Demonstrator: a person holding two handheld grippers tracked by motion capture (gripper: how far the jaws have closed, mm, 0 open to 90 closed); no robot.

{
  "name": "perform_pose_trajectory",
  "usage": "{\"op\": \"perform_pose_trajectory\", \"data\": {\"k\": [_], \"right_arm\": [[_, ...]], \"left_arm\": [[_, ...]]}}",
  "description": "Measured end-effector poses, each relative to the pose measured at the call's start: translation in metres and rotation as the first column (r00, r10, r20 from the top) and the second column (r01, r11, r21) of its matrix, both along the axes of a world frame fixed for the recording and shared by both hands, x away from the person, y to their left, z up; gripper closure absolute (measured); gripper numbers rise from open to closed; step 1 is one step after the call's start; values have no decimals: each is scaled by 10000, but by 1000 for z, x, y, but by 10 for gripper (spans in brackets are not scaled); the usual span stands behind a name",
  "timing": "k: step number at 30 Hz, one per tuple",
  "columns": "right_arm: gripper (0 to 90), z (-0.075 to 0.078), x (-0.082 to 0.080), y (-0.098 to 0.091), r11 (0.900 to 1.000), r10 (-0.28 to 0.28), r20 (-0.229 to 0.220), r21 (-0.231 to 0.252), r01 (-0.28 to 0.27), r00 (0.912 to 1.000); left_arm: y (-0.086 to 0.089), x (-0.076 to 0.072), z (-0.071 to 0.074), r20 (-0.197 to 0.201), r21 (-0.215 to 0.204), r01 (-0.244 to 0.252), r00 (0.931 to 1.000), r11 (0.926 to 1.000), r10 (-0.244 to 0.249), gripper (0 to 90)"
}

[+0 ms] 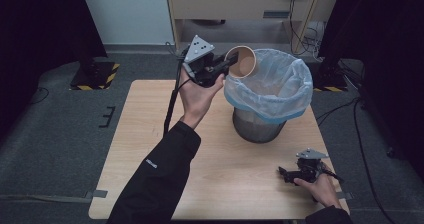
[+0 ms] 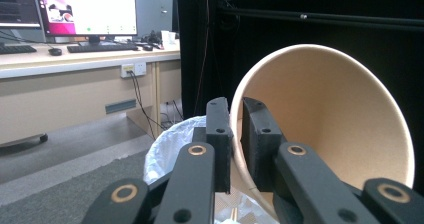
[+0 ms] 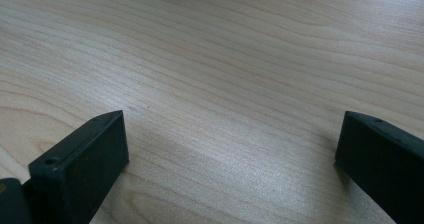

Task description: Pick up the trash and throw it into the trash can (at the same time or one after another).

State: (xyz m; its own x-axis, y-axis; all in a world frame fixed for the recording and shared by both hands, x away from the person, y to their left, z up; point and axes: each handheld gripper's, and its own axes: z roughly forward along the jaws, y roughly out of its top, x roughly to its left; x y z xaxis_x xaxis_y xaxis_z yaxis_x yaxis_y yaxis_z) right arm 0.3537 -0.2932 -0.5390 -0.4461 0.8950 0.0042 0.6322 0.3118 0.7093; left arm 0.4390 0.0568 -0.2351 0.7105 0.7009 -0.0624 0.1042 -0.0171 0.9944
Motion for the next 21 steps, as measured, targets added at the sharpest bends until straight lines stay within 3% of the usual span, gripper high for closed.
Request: {"op": "perform_pose_trajectory", "data": {"k": [12, 19, 21], "right_arm": [[7, 0, 0, 0, 10000, 2, 2, 1, -2, 10000], [7, 0, 0, 0, 10000, 9, -17, -16, -10, 10000], [7, 0, 0, 0, 10000, 20, -20, -23, -20, 10000]], "left_arm": [[-32, 24, -6, -125, 280, -140, 9998, 9995, 143, 822], [-47, 40, -17, -421, 685, -321, 9985, 9971, 351, 818], [-50, 47, -22, -780, 711, -222, 9966, 9972, 277, 800]]}}
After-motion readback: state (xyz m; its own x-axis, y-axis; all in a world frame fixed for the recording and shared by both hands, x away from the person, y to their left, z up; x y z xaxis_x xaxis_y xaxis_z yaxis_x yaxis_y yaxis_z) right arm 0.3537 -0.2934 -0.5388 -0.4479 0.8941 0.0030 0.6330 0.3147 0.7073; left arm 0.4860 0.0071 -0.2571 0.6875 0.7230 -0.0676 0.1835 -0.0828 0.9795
